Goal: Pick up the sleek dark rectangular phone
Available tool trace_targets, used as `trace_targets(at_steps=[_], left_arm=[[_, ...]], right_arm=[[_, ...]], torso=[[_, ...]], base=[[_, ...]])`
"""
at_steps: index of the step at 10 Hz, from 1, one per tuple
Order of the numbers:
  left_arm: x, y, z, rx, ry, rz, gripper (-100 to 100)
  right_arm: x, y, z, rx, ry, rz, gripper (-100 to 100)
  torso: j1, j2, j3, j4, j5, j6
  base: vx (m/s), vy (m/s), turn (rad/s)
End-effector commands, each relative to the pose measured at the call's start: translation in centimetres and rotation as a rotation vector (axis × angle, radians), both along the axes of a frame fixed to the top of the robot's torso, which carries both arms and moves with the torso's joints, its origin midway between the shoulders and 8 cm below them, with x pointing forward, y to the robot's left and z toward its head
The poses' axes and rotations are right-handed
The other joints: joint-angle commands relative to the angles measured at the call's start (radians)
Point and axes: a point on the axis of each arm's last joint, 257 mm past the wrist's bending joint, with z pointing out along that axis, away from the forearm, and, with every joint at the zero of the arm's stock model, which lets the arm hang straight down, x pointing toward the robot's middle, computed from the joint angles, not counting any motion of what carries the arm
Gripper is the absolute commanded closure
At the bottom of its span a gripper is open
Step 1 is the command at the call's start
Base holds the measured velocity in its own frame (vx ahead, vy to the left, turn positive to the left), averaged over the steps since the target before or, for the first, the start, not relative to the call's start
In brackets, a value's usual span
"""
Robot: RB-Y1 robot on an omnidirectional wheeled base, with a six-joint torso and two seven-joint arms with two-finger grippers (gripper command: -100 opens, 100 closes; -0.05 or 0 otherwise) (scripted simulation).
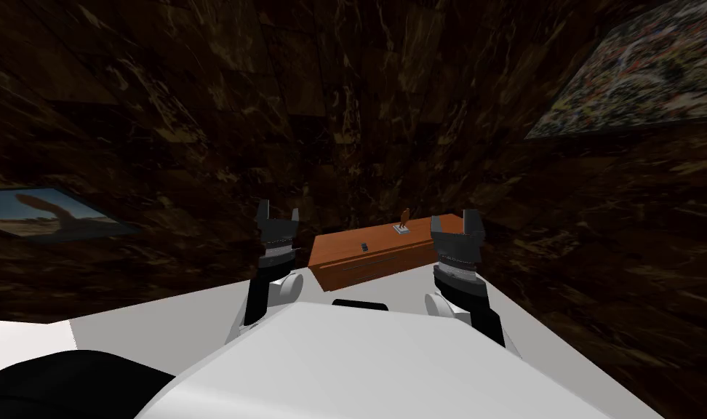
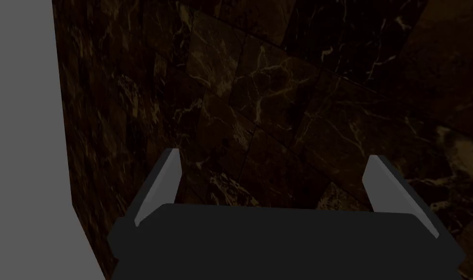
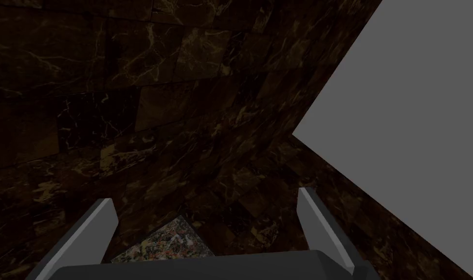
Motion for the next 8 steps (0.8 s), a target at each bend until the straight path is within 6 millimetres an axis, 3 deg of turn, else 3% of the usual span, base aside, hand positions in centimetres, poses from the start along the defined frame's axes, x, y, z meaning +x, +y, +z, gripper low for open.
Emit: trace_targets(at_steps=[1,4,8], left_arm=[[0.0,0.0,0.0,0.0,0.0,0.0,0],[0.0,0.0,0.0,0.0,0.0,0.0,0],[0.0,0.0,0.0,0.0,0.0,0.0,0]], right_arm=[[0.4,0.2,-0.7,-0.025,0.027,0.013,-100],[1.9,0.3,-3.3,-0.075,0.122,0.04,-100],[4.5,-0.6,-9.2,-0.126,0.321,0.068,-100]], torso=[[0.0,0.0,0.0,0.0,0.0,0.0],[-0.003,0.0,0.0,0.0,-0.001,0.0],[-0.006,-0.001,-0.001,0.0,-0.001,0.0]], base=[[0.0,-0.01,0.07],[0.002,-0.038,0.169],[0.006,-0.07,0.303]])
